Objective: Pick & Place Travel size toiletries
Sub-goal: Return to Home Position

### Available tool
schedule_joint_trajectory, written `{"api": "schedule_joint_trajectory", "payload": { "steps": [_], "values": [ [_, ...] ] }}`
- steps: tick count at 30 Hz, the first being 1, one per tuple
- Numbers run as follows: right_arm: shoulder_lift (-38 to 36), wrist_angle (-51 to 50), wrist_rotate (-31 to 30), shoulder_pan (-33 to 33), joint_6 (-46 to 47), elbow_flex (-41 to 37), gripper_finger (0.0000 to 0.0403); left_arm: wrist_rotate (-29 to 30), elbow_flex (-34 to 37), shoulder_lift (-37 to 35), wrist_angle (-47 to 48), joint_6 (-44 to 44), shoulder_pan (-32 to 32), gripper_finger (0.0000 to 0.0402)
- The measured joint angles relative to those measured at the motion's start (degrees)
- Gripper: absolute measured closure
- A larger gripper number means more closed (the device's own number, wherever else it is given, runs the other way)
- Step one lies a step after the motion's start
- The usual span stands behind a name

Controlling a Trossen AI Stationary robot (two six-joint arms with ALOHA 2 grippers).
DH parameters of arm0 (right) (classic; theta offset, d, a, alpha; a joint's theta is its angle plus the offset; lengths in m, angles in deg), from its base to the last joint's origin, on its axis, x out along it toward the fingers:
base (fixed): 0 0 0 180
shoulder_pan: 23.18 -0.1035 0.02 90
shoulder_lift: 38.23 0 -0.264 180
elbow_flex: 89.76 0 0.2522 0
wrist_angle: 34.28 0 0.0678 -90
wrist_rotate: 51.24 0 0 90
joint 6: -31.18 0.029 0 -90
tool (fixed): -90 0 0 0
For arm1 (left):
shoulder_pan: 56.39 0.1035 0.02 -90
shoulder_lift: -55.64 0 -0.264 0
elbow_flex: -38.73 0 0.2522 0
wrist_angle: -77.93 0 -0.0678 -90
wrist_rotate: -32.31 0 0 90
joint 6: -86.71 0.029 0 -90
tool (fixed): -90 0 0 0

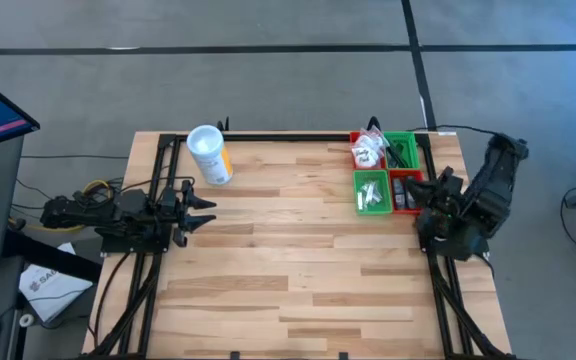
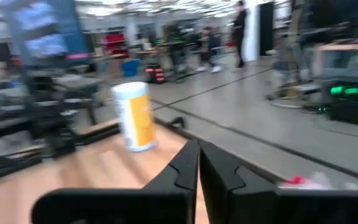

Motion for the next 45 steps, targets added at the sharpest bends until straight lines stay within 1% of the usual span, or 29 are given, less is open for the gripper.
{"api": "schedule_joint_trajectory", "payload": {
  "steps": [2,5,7,9,10,12,15,18,25,28,30,31,33,34,37,39,41,43,45],
  "values": [
    [0.6,1.3,0.0,-3.7,-2.1,2.0,0.0401,0.0,0.0,0.0,0.0,0.0,0.0,0.0243],
    [3.3,6.1,0.0,-7.9,-10.5,6.2,0.0398,0.0,0.0,0.0,-0.1,0.0,0.0,0.0243],
    [6.0,12.2,0.0,-9.8,-18.4,9.4,0.0397,0.0,0.0,0.0,-0.1,0.0,0.0,0.0243],
    [10.0,20.0,-0.1,-11.4,-28.3,12.0,0.0399,0.0,0.0,0.0,-0.4,0.0,0.0,0.0243],
    [11.9,22.4,0.0,-12.2,-32.7,12.9,0.0401,0.0,0.0,0.0,-0.4,0.1,0.0,0.0243],
    [15.7,25.3,0.2,-13.3,-38.0,14.9,0.0401,0.0,0.0,0.0,-0.4,0.3,0.0,0.0243],
    [20.2,25.7,0.0,-13.1,-36.1,17.8,0.0401,0.0,0.0,0.0,-0.5,0.4,0.0,0.0243],
    [24.2,26.5,0.1,-12.1,-31.8,18.4,0.0402,0.0,0.0,0.0,-0.6,0.4,0.0,0.0243],
    [34.4,39.2,0.1,-7.2,-34.4,19.4,0.0402,-0.2,0.0,0.0,-0.9,0.4,0.0,0.0243],
    [37.4,45.1,2.5,-4.3,-35.0,19.4,0.0402,-0.2,0.0,0.0,-0.9,0.4,0.0,0.0243],
    [39.7,51.0,5.3,-2.1,-39.1,19.4,0.0403,-0.2,0.0,0.0,-0.9,0.4,0.0,0.0243],
    [40.6,55.2,7.1,-1.0,-42.6,19.4,0.0403,-0.2,0.0,0.0,-0.9,0.4,0.0,0.0243],
    [42.3,66.5,11.7,1.9,-52.4,19.4,0.0403,-0.2,0.0,0.0,-0.9,0.4,0.0,0.0243],
    [43.6,73.3,15.1,3.5,-58.7,19.4,0.0403,-0.2,0.0,0.0,-0.9,0.4,0.0,0.0243],
    [47.6,94.4,28.0,8.8,-80.6,19.4,0.0403,-1.0,0.0,0.0,-0.9,0.4,0.0,0.0243],
    [49.1,104.4,37.4,12.5,-90.6,19.4,0.0403,-2.2,0.0,0.0,-0.9,0.4,0.0,0.0243],
    [49.7,108.5,44.2,15.8,-94.3,19.4,0.0403,-3.5,0.0,0.0,-0.9,-0.2,0.0,0.0243],
    [49.8,108.9,49.4,19.0,-94.7,18.8,0.0403,-4.3,0.0,0.0,-1.0,-0.8,0.0,0.0243],
    [49.6,111.8,56.0,22.5,-94.5,16.9,0.0403,-4.3,0.0,0.0,-1.0,-0.8,0.0,0.0243]
  ]
}}
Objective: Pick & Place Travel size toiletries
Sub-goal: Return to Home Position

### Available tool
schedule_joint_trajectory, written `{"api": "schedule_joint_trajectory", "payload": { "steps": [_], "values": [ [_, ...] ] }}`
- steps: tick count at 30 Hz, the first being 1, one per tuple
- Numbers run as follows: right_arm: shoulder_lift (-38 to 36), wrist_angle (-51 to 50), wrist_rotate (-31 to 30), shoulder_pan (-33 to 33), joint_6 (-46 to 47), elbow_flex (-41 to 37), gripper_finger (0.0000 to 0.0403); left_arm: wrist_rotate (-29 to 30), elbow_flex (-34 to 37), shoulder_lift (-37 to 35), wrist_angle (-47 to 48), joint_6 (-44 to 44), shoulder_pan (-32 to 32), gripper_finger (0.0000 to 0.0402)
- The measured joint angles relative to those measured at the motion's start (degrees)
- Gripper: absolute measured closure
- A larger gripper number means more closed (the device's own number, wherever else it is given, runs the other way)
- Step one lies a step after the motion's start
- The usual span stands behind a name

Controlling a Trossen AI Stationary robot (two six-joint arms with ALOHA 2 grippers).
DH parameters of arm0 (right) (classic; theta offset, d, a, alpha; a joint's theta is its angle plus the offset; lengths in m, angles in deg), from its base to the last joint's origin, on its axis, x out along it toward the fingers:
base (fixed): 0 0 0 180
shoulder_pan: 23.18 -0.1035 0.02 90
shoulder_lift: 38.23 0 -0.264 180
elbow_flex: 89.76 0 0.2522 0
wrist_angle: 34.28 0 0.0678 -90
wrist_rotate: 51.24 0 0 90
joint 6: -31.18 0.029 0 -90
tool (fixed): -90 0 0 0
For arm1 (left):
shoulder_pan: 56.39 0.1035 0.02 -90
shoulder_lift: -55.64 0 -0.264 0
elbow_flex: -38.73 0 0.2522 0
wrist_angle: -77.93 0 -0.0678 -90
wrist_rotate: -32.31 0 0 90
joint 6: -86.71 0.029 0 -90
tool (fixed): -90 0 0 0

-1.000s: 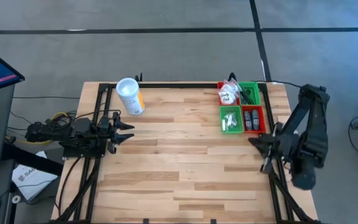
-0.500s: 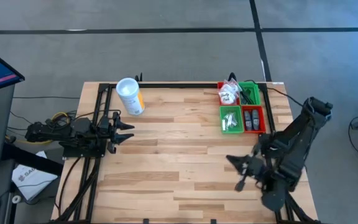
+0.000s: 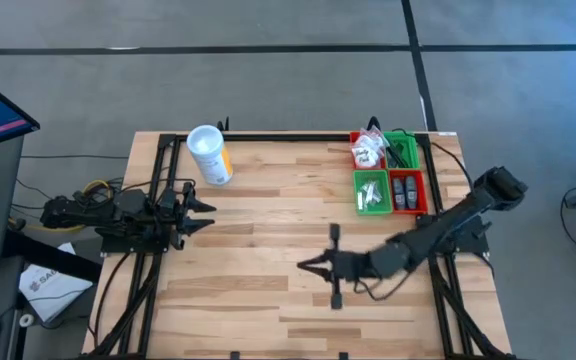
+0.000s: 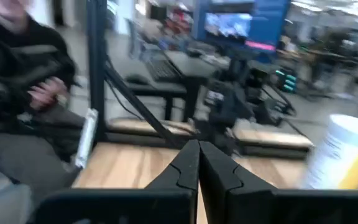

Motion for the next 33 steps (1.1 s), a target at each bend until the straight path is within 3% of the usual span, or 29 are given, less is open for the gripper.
{"api": "schedule_joint_trajectory", "payload": {
  "steps": [6,12,17,21,27,33],
  "values": [
    [-1.3,16.2,18.3,11.8,-1.4,-8.6,0.0403,0.0,0.0,0.0,0.0,-0.2,0.0,0.0243],
    [-11.5,21.9,27.9,21.7,2.9,-21.8,0.0403,0.0,0.0,0.0,0.0,-0.1,0.0,0.0243],
    [-26.0,29.9,28.7,26.5,3.5,-37.0,0.0403,0.0,0.0,0.0,0.0,0.0,0.0,0.0243],
    [-36.1,28.1,28.8,29.2,5.8,-45.7,0.0403,0.2,0.0,0.0,0.0,0.2,0.0,0.0243],
    [-45.9,27.0,28.8,32.7,5.9,-53.6,0.0403,0.6,0.0,0.0,-0.3,1.5,0.0,0.0243],
    [-53.5,21.9,29.7,35.9,7.2,-56.8,0.0403,0.6,0.0,0.0,-0.8,1.6,0.0,0.0243]
  ]
}}
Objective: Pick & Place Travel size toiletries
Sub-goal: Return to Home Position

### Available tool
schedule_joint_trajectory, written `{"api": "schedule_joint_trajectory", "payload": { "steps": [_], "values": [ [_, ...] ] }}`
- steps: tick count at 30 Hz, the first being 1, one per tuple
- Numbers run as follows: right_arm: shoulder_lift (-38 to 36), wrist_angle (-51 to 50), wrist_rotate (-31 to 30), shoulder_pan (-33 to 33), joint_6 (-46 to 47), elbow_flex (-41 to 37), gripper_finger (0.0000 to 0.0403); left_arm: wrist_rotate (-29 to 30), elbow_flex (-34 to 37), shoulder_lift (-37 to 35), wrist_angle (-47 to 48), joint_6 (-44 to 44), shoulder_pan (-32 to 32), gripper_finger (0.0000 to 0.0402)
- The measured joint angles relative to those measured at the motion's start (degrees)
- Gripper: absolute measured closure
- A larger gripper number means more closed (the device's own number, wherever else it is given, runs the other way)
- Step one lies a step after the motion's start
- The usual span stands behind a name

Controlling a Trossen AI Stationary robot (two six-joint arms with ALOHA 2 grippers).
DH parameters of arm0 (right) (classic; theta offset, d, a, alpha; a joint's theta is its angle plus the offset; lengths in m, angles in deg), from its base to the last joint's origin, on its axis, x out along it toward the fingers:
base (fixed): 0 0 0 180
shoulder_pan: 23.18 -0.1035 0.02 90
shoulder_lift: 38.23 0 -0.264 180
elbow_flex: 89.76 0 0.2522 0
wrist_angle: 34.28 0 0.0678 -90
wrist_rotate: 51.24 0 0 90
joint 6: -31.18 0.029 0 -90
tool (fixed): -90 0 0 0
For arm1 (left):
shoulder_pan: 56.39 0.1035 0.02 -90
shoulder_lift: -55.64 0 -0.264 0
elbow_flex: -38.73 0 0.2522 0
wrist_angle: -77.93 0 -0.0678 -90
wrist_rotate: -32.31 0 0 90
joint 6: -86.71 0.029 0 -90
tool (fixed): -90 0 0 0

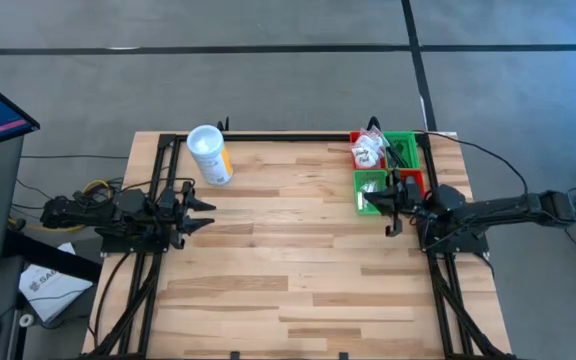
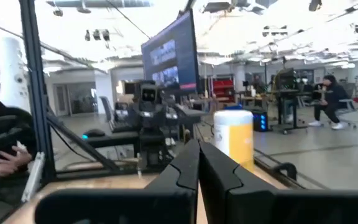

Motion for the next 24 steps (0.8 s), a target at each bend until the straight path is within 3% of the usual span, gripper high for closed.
{"api": "schedule_joint_trajectory", "payload": {
  "steps": [10,19,24],
  "values": [
    [-10.4,-14.7,-0.1,3.0,0.1,0.0,0.0403,-1.1,-2.5,-0.2,1.7,1.7,0.0,0.0243],
    [-18.1,-29.6,-0.3,5.8,0.7,0.0,0.0403,-2.7,-3.2,-0.5,9.3,2.6,0.0,0.0243],
    [-19.8,-35.1,-0.4,6.8,1.6,0.0,0.0403,-3.3,-7.8,-2.8,16.6,2.9,0.0,0.0243]
  ]
}}
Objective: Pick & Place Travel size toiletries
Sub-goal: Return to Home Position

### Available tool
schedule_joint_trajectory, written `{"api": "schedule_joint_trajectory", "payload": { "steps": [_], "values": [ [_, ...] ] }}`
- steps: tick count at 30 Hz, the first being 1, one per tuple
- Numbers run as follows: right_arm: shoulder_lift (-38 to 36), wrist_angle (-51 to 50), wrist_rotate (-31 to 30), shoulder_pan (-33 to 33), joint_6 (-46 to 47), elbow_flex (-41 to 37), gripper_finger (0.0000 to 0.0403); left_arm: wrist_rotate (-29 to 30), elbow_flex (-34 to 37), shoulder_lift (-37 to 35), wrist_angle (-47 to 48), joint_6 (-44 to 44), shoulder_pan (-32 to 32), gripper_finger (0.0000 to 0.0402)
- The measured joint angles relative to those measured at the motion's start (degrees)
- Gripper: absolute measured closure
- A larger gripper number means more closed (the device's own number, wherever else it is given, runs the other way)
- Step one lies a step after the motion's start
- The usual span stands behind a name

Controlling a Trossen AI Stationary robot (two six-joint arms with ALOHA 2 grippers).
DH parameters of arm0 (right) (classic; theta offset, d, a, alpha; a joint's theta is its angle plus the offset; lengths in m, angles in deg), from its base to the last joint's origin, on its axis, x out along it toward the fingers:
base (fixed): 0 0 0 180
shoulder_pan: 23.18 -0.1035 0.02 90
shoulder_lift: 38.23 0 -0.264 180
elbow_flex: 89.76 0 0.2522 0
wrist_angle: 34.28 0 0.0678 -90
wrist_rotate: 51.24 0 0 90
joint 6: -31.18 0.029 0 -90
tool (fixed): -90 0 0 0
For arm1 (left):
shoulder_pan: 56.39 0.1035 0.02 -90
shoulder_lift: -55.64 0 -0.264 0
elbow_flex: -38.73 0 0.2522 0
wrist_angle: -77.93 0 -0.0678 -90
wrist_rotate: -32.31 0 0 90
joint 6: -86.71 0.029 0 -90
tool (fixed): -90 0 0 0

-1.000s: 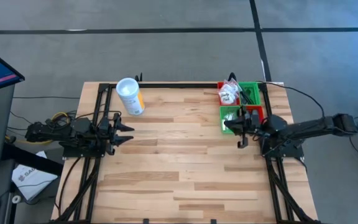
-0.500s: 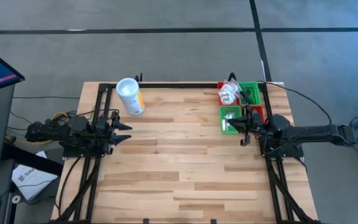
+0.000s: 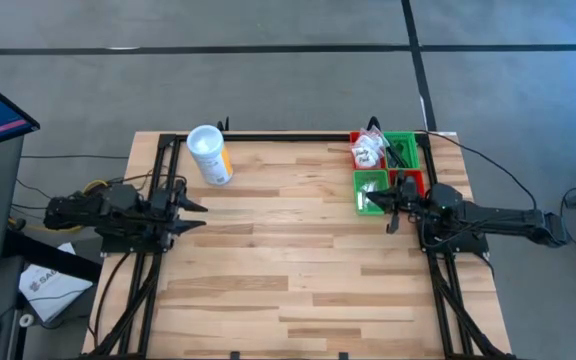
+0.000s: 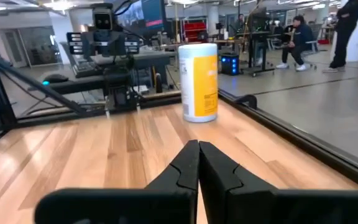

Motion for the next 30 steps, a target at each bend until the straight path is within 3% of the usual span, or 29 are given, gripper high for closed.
{"api": "schedule_joint_trajectory", "payload": {
  "steps": [6,16,25,30],
  "values": [
    [0.0,-0.2,-0.1,1.3,-1.3,0.0,0.0403,0.2,-1.8,-0.4,1.4,4.4,0.0,0.0243],
    [0.0,0.0,-0.1,1.4,-1.4,0.0,0.0403,0.4,-1.5,-0.4,1.2,4.4,0.0,0.0243],
    [0.0,0.0,-0.1,1.3,-1.4,0.0,0.0403,-0.4,6.1,-0.4,-12.7,1.3,0.0,0.0243],
    [0.0,0.0,-0.1,1.3,-1.4,0.0,0.0403,-0.9,9.4,0.0,-13.9,-1.2,0.0,0.0243]
  ]
}}
